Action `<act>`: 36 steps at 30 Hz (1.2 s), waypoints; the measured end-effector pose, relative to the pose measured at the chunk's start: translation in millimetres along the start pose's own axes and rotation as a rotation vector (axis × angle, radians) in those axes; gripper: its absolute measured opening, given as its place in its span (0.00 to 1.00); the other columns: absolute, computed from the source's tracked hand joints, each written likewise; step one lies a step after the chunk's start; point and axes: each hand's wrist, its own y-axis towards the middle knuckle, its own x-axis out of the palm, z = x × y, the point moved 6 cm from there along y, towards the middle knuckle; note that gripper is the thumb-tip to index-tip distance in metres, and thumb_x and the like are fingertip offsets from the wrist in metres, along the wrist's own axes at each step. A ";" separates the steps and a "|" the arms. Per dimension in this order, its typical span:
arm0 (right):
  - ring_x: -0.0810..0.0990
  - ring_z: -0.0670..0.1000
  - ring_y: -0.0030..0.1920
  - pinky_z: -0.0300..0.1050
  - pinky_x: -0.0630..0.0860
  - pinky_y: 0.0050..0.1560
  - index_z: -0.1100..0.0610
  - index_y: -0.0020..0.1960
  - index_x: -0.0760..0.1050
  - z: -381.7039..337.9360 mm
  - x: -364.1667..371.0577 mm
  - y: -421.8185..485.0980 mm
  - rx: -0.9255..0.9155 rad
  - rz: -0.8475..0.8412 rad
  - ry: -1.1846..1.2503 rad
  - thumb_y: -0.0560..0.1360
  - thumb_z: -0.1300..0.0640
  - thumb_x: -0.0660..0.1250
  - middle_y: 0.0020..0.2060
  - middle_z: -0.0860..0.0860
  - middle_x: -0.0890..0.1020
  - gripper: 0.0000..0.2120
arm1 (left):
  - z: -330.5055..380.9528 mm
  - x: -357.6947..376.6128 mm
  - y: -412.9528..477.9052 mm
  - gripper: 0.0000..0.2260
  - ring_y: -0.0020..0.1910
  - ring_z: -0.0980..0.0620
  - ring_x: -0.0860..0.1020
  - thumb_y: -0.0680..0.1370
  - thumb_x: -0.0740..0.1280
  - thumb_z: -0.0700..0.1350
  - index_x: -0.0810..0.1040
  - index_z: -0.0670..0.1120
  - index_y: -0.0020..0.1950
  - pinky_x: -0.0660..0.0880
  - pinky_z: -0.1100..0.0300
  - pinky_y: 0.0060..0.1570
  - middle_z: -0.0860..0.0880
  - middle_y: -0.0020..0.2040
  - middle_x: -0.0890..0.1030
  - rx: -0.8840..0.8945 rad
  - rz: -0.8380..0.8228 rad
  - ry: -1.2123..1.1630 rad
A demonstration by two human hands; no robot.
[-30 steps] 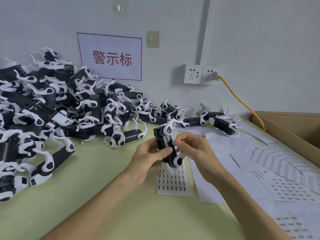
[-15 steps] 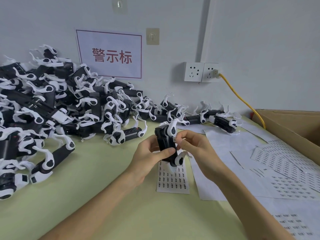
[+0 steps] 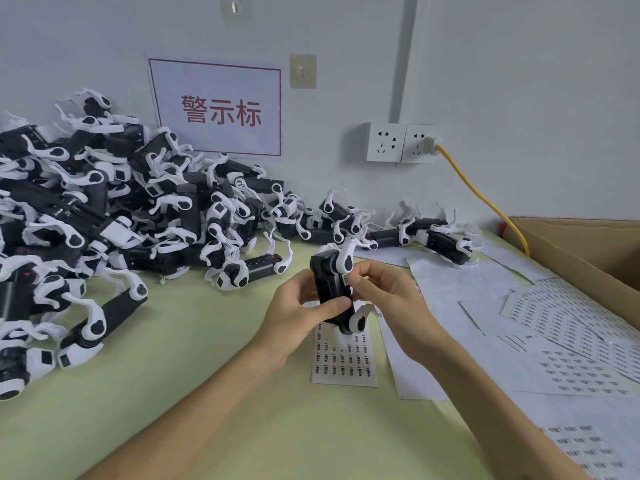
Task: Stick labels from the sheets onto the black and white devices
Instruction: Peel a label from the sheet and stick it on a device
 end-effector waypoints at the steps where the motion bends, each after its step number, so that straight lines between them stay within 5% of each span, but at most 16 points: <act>1: 0.77 0.52 0.43 0.42 0.77 0.42 0.69 0.53 0.77 0.4 0.1 -0.1 0.002 0.004 -0.001 0.82 0.60 0.66 0.43 0.56 0.80 0.10 | -0.2 -0.2 0.1 0.24 0.59 0.47 0.83 0.65 0.79 0.55 0.82 0.48 0.58 0.75 0.38 0.65 0.49 0.54 0.87 0.001 0.000 0.003; 13: 0.77 0.45 0.35 0.31 0.73 0.38 0.57 0.44 0.80 2.2 0.0 0.1 -0.005 0.063 0.023 0.80 0.62 0.68 0.34 0.43 0.80 0.06 | -0.5 -3.8 1.6 0.19 0.57 0.50 0.83 0.69 0.77 0.48 0.82 0.46 0.58 0.76 0.40 0.65 0.50 0.53 0.87 0.009 0.022 0.044; 19: 0.77 0.49 0.37 0.41 0.76 0.39 0.58 0.44 0.81 2.4 -1.2 -0.4 -0.006 0.086 0.036 0.79 0.62 0.70 0.37 0.47 0.81 0.06 | -2.4 -3.6 2.1 0.18 0.56 0.52 0.84 0.68 0.78 0.49 0.82 0.48 0.57 0.76 0.42 0.65 0.51 0.52 0.87 0.007 0.026 0.057; 29: 0.76 0.47 0.35 0.34 0.73 0.36 0.58 0.42 0.81 1.5 -1.4 -0.6 -0.020 0.111 0.015 0.79 0.64 0.70 0.36 0.48 0.80 0.06 | -2.3 -4.6 1.4 0.19 0.54 0.59 0.83 0.67 0.78 0.51 0.82 0.49 0.56 0.74 0.61 0.55 0.56 0.50 0.87 0.025 0.042 0.090; 36: 0.78 0.46 0.35 0.36 0.74 0.39 0.59 0.42 0.81 5.1 -3.7 -1.2 0.014 0.131 -0.001 0.78 0.62 0.72 0.34 0.48 0.81 0.05 | -1.5 -5.1 0.3 0.19 0.54 0.61 0.82 0.66 0.78 0.52 0.81 0.51 0.55 0.73 0.63 0.55 0.58 0.50 0.86 0.052 0.069 0.128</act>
